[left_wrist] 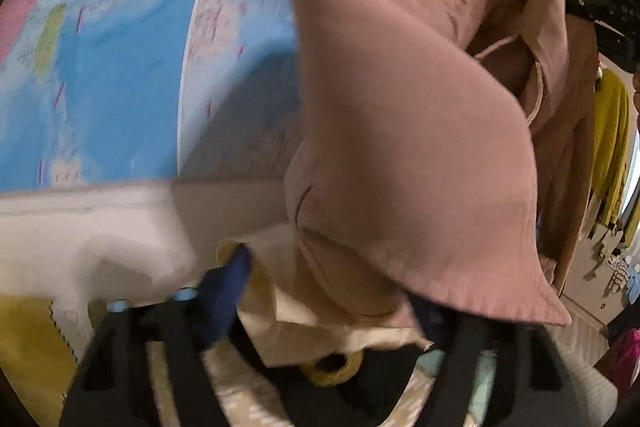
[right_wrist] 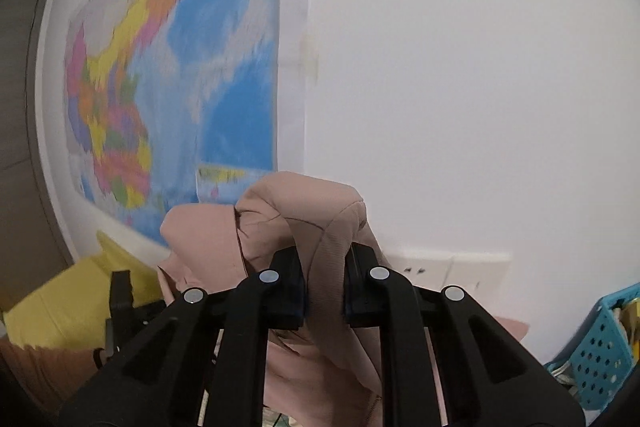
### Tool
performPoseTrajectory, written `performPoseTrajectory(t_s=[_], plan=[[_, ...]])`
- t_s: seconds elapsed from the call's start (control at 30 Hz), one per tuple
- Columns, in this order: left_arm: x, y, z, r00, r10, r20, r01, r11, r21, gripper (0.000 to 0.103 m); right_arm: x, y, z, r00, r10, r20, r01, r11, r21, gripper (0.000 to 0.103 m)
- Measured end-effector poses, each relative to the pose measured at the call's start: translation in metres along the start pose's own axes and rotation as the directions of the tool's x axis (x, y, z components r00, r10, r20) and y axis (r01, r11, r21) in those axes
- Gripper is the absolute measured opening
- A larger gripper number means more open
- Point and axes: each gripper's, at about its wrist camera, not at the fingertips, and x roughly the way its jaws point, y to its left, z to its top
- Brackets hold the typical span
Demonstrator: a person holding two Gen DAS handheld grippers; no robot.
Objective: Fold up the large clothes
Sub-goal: 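Grasp the pink jacket on the pile with both grippers and lift it, then carry the pink jacket with both grippers over the yellow sheet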
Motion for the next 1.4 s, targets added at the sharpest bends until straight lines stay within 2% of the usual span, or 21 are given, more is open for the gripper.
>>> performPoseTrajectory(t_s=[0.03, 0.07, 0.17, 0.3, 0.4, 0.57, 0.63, 0.7, 0.8, 0.87, 0.93, 1.0, 1.1, 1.17, 1.23, 1.27, 1.33, 1.4], plan=[[0.001, -0.003, 0.003, 1.000, -0.017, 0.000, 0.017, 1.000, 0.017, 0.037, -0.003, 0.000, 0.003, 1.000, -0.006, 0.006, 0.006, 1.000, 0.008, 0.013], [0.003, -0.006, 0.007, 0.999, -0.033, -0.014, 0.034, 0.999, 0.035, 0.029, -0.009, -0.002, 0.008, 1.000, -0.005, 0.012, 0.005, 1.000, 0.018, 0.013], [0.003, -0.015, 0.019, 1.000, -0.018, 0.000, 0.018, 0.998, 0.064, 0.020, -0.029, -0.002, 0.016, 0.999, -0.026, 0.040, 0.025, 1.000, 0.016, 0.013], [-0.005, -0.023, 0.045, 0.999, -0.031, 0.026, 0.030, 0.999, 0.031, 0.014, -0.064, 0.000, 0.032, 0.993, -0.062, 0.099, 0.061, 0.998, 0.015, 0.013], [-0.040, -0.040, 0.072, 0.995, -0.067, 0.072, 0.066, 0.998, 0.014, 0.011, -0.097, 0.004, 0.046, 0.985, -0.073, 0.155, 0.069, 0.997, 0.035, 0.013], [-0.119, -0.054, 0.120, 0.968, -0.081, 0.237, 0.073, 0.996, 0.041, 0.009, -0.179, 0.019, 0.074, 0.956, -0.069, 0.284, 0.062, 0.997, 0.035, 0.012], [-0.167, -0.057, 0.143, 0.945, -0.064, 0.321, 0.050, 0.997, 0.052, 0.009, -0.218, 0.028, 0.084, 0.938, -0.051, 0.344, 0.041, 0.999, 0.035, 0.012], [-0.210, -0.058, 0.158, 0.926, -0.064, 0.373, 0.047, 0.997, 0.055, 0.009, -0.252, 0.037, 0.089, 0.924, -0.036, 0.382, 0.025, 0.999, 0.032, 0.012], [-0.285, -0.059, 0.170, 0.897, -0.049, 0.440, 0.016, 0.997, 0.079, 0.009, -0.293, 0.049, 0.088, 0.906, 0.016, 0.423, -0.034, 0.999, 0.035, 0.012], [-0.343, -0.065, 0.170, 0.884, -0.012, 0.468, -0.042, 0.994, 0.105, 0.009, -0.315, 0.063, 0.077, 0.895, 0.080, 0.439, -0.105, 0.994, 0.031, 0.012], [-0.370, -0.089, 0.158, 0.877, 0.034, 0.479, -0.104, 0.987, 0.120, 0.009, -0.327, 0.079, 0.063, 0.893, 0.141, 0.427, -0.168, 0.985, 0.027, 0.012], [-0.416, -0.099, 0.144, 0.877, 0.075, 0.474, -0.151, 0.981, 0.125, 0.009, -0.332, 0.096, 0.048, 0.891, 0.193, 0.412, -0.219, 0.976, 0.016, 0.012], [-0.477, -0.101, 0.125, 0.877, 0.139, 0.460, -0.217, 0.969, 0.122, 0.010, -0.336, 0.123, 0.022, 0.873, 0.293, 0.390, -0.317, 0.948, -0.003, 0.012], [-0.508, -0.103, 0.114, 0.868, 0.230, 0.440, -0.316, 0.939, 0.133, 0.010, -0.328, 0.134, 0.009, 0.857, 0.355, 0.373, -0.389, 0.921, 0.017, 0.012], [-0.511, -0.106, 0.105, 0.865, 0.285, 0.413, -0.372, 0.916, 0.148, 0.010, -0.308, 0.139, 0.000, 0.846, 0.400, 0.353, -0.444, 0.895, 0.050, 0.012], [-0.509, -0.105, 0.100, 0.851, 0.335, 0.404, -0.427, 0.889, 0.164, 0.010, -0.289, 0.141, -0.006, 0.840, 0.425, 0.338, -0.475, 0.877, 0.077, 0.012], [-0.495, -0.095, 0.090, 0.847, 0.399, 0.351, -0.478, 0.861, 0.175, 0.011, -0.232, 0.143, -0.021, 0.836, 0.474, 0.275, -0.528, 0.833, 0.168, 0.012], [-0.455, -0.062, 0.082, 0.850, 0.458, 0.261, -0.506, 0.847, 0.164, 0.011, -0.170, 0.148, -0.035, 0.852, 0.492, 0.182, -0.523, 0.816, 0.245, 0.012]])
